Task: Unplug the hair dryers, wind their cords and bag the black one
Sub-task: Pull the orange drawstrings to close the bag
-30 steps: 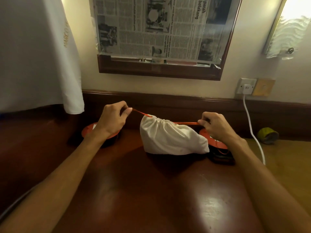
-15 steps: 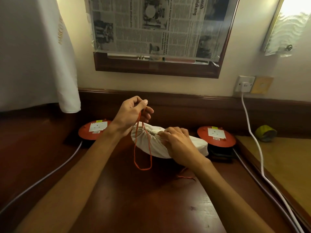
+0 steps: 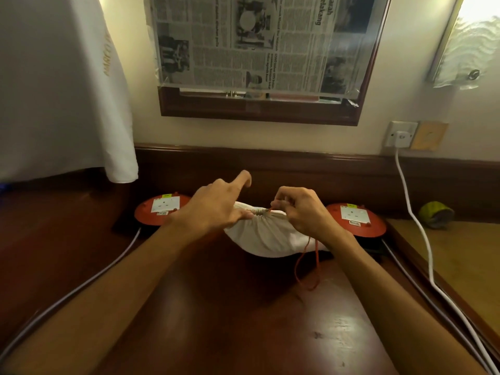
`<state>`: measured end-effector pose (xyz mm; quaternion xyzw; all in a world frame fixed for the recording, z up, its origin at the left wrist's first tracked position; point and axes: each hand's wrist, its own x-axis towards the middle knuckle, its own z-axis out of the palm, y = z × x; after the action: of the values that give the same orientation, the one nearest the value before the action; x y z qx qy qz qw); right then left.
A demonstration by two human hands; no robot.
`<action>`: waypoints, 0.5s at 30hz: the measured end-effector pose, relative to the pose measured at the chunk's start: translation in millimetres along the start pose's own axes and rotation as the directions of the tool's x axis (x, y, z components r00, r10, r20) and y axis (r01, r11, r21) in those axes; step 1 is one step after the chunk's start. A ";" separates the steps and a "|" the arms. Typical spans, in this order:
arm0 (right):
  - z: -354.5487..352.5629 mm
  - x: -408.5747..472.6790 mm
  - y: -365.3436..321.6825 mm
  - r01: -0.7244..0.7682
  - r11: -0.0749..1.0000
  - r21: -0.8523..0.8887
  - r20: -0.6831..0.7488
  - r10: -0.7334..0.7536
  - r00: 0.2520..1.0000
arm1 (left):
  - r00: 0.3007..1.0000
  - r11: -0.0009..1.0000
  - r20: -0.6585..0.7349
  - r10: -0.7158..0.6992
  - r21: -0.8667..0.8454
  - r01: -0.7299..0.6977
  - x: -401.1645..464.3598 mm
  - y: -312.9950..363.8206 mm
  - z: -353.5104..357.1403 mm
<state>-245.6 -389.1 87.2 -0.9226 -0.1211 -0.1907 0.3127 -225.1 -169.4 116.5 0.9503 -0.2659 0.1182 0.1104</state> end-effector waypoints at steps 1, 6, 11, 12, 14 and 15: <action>-2.7 3.0 0.3 -0.008 1.000 -0.007 -0.036 0.008 0.999 | 1.000 0.995 -0.003 0.015 0.103 -0.015 0.6 2.8 -2.6; -26.2 12.8 -3.5 -0.007 0.990 -0.137 -0.110 -0.009 0.994 | 0.998 0.997 0.036 0.045 -0.068 -0.042 14.8 -3.4 -8.3; -49.6 11.6 10.2 0.004 0.987 -0.161 -0.135 -0.026 0.991 | 0.976 0.922 -0.183 0.121 -0.342 -0.178 22.5 -10.4 -0.1; -54.2 10.3 14.7 0.002 0.986 -0.167 -0.133 -0.024 0.991 | 0.966 0.912 -0.225 0.131 -0.355 -0.206 21.5 -10.8 3.0; -64.9 4.5 24.1 0.009 0.983 -0.183 -0.119 -0.032 0.992 | 0.956 0.885 -0.254 0.149 -0.397 -0.243 19.7 -13.1 4.5; -70.0 0.9 29.2 0.021 0.980 -0.200 -0.113 -0.044 0.993 | 0.957 0.873 -0.248 0.153 -0.420 -0.249 19.2 -15.2 3.6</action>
<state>-254.1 -455.3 123.3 -0.9343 -0.0982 -0.2606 0.2225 -200.5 -166.9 116.4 0.8488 -0.3707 0.1631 0.3399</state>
